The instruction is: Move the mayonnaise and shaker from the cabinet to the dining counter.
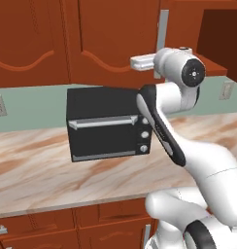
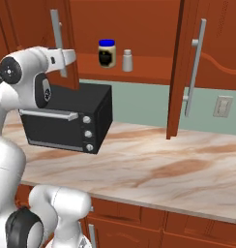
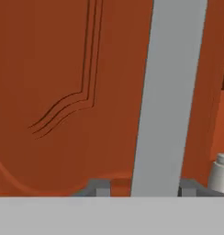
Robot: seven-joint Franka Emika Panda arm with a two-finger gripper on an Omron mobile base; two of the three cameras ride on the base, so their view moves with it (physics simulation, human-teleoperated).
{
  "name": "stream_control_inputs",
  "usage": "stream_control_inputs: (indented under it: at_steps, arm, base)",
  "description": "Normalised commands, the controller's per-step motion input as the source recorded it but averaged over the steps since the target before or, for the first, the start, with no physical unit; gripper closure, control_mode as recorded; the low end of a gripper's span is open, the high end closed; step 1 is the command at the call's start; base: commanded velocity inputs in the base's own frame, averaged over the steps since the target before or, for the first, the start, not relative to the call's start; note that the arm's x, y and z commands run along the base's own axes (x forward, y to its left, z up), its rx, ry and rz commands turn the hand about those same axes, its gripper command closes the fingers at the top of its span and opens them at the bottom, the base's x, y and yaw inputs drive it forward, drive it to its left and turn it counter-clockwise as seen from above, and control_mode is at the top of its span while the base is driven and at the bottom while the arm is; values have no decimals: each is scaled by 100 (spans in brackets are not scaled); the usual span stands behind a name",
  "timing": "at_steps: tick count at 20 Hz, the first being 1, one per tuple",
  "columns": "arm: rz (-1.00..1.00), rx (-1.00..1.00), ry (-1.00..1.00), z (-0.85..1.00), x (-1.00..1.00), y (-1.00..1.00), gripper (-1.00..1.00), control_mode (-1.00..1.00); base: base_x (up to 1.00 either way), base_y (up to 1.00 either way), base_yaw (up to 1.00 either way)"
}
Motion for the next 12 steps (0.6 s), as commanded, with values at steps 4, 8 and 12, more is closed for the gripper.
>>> stream_control_inputs:
  at_steps: [4, 8, 12]
  arm:
    - [2, -15, 13, 15, -100, 97, 100, -100]
    - [1, -13, 16, 10, -95, 100, 100, -100]
    - [3, -6, 16, 1, -77, 100, 100, -100]
  base:
    - [0, 0, 0]
    - [0, 0, 0]
    - [0, 0, 0]
